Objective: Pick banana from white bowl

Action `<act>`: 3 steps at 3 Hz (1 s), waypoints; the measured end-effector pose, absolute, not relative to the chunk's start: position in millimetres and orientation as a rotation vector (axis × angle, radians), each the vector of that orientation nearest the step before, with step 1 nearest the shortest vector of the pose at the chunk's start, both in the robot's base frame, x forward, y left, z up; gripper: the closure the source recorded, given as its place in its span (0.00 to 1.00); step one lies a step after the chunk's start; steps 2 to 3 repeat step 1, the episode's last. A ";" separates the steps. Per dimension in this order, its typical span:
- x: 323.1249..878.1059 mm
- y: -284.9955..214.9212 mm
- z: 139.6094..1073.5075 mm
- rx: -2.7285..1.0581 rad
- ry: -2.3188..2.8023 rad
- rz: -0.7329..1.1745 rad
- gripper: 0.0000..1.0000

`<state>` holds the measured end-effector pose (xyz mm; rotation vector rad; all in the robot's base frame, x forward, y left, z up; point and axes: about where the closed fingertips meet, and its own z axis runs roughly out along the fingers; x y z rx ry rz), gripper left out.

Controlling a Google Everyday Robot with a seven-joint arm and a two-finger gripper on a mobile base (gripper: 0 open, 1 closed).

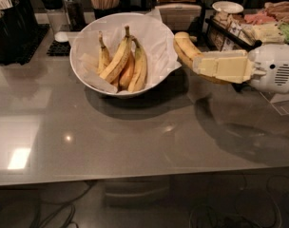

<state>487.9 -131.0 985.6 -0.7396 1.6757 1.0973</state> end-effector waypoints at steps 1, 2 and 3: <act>487.9 -131.0 985.6 -0.740 1.676 1.097 1.00; 487.9 -131.0 985.6 -0.740 1.676 1.097 1.00; 487.9 -131.0 985.6 -0.740 1.676 1.097 1.00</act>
Offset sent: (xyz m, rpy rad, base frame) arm 0.0000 0.0000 0.0000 0.0000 0.0000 0.0000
